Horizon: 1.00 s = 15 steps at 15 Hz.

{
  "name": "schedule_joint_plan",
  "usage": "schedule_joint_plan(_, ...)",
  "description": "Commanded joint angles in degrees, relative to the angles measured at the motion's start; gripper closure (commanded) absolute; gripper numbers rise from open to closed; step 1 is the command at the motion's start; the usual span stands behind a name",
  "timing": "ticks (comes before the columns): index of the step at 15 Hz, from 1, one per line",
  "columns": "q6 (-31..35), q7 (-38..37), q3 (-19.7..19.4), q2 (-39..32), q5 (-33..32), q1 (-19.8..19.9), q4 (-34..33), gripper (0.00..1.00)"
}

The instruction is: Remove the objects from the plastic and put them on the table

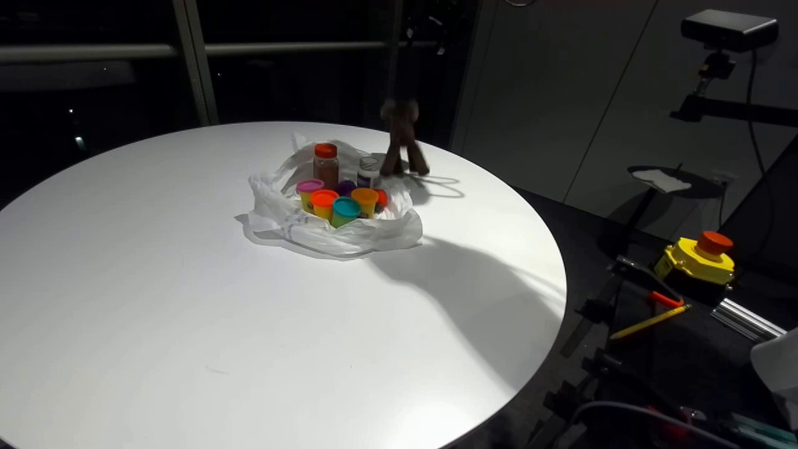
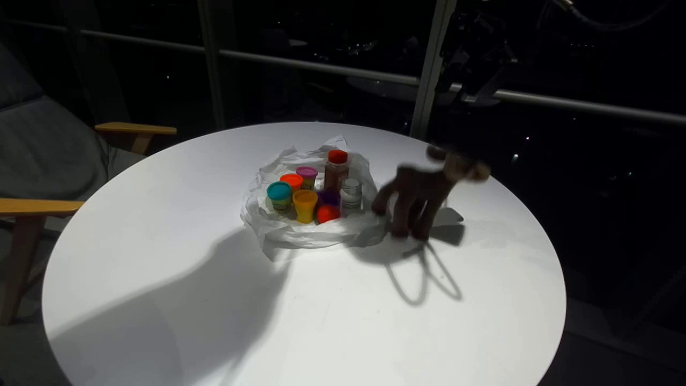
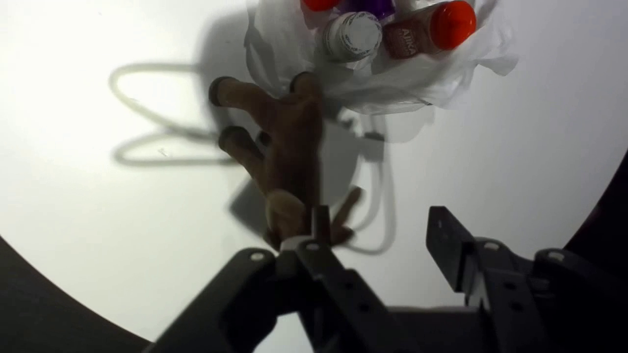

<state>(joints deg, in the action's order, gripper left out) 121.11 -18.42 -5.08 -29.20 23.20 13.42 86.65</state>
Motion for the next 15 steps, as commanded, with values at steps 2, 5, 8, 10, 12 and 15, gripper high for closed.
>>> schedule_joint_plan(2, -2.8, -4.8, -1.0, 2.3, -1.4, -2.0, 0.0, 0.06)
schedule_joint_plan(5, -6.2, -5.7, -0.1, 5.2, -3.0, -4.8, 0.5, 0.00)
schedule_joint_plan(8, -7.0, -4.1, 0.2, 4.1, -2.6, -5.3, -0.2, 0.00)
schedule_joint_plan(10, -8.8, -5.8, 0.6, 5.7, -4.0, -7.7, -0.1, 0.00)
schedule_joint_plan(12, -9.3, -6.3, 0.7, 6.2, -4.3, -8.5, -0.1, 0.00)
schedule_joint_plan(15, -9.4, -6.2, 0.4, 6.2, -4.3, -7.9, 0.1, 0.00)
